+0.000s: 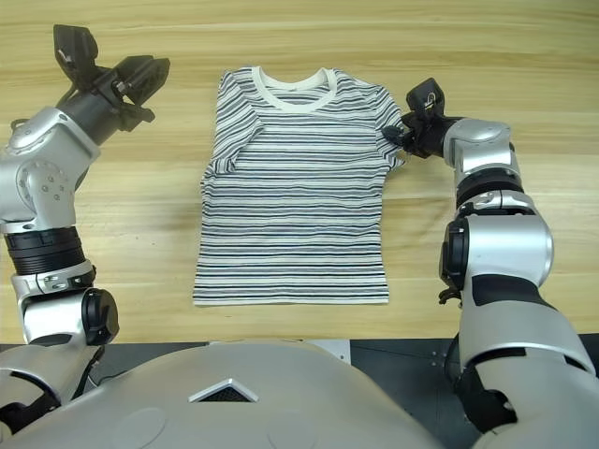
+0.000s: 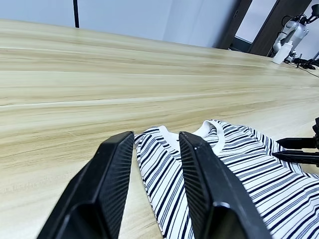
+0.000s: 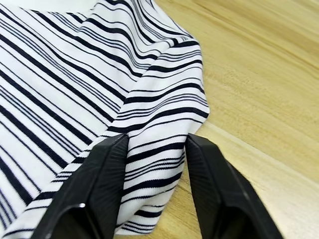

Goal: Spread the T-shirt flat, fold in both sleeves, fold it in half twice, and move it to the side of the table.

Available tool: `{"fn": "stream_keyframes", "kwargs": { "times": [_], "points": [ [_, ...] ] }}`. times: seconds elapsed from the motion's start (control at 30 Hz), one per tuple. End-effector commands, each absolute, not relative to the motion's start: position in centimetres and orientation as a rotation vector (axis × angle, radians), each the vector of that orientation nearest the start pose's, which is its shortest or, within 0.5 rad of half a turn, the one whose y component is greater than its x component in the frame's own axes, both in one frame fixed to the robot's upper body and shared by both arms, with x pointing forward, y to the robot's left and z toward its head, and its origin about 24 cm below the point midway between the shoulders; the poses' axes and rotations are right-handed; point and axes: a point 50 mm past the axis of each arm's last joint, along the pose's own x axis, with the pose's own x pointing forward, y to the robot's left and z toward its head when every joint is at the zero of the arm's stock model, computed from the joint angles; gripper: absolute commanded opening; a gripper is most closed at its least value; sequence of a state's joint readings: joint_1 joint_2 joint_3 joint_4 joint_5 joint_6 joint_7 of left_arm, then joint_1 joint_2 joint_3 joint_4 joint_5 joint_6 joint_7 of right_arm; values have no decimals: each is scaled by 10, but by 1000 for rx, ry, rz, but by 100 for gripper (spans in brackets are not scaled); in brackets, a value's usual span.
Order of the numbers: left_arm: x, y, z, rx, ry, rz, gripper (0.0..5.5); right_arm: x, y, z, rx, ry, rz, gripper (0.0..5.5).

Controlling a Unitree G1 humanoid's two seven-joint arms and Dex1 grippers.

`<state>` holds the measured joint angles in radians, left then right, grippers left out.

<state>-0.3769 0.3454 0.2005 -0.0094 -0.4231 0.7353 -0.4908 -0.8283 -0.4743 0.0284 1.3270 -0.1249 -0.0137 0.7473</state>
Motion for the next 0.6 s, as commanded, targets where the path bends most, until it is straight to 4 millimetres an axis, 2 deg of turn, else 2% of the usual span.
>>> {"fn": "stream_keyframes", "kwargs": {
  "times": [0.03, 0.27, 0.6],
  "points": [
    [304, 203, 113, -186, 248, -451, 170, 338, -254, 22, -314, 697, 515, 138],
    [304, 203, 113, -183, 249, -454, 170, 340, -254, 25, -322, 682, 507, 18],
    [305, 200, 114, -182, 243, -467, 170, 353, -244, 43, -348, 602, 559, 14]
  ]
}}
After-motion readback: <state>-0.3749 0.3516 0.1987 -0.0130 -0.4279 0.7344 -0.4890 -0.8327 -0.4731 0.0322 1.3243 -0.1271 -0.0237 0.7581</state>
